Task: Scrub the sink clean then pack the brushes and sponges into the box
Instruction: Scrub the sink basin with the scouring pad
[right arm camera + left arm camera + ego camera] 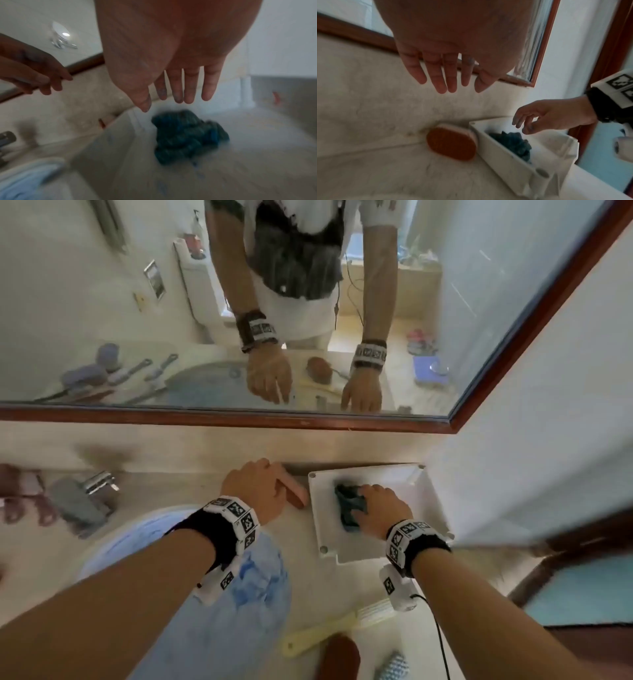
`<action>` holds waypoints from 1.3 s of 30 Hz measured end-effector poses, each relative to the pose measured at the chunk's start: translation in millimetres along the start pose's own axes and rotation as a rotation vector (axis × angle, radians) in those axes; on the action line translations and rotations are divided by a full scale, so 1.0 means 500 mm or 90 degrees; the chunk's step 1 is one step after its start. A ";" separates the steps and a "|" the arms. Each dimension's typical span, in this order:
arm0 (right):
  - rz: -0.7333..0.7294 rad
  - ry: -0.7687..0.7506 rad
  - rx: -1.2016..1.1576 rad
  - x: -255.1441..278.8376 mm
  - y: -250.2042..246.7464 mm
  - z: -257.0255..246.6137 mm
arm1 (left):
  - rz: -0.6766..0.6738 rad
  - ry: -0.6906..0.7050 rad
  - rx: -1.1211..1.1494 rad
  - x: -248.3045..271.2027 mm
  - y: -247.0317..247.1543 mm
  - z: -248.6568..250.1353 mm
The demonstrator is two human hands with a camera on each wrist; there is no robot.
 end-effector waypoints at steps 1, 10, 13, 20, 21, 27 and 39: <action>-0.012 0.013 0.002 -0.008 0.016 0.008 | -0.020 -0.005 -0.001 -0.006 0.017 -0.003; 0.006 0.036 -0.037 -0.088 0.111 0.043 | -0.105 -0.031 0.033 -0.045 0.152 -0.014; 0.016 0.031 -0.135 -0.095 0.105 0.043 | -0.109 -0.024 0.065 -0.042 0.151 -0.002; 0.106 -0.042 -0.393 -0.037 0.011 0.035 | -0.058 0.064 0.254 -0.027 0.072 0.034; 0.120 -0.067 -0.410 -0.020 -0.013 0.025 | -0.046 0.077 0.275 -0.023 0.053 0.042; 0.066 -0.318 -0.461 0.109 -0.130 -0.071 | 0.002 0.166 0.330 0.021 -0.062 0.077; 0.022 -0.386 -0.283 0.201 -0.072 -0.277 | 0.047 0.105 0.223 0.204 -0.098 -0.066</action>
Point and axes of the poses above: each hand's wrist, its own x-axis away from the middle knuckle, its own y-axis out of the palm, z = x × y, the point moved 4 cm from there along -x, towards the middle knuckle, and after that the axes turned 14 degrees about -z, right-handed, at the moved point
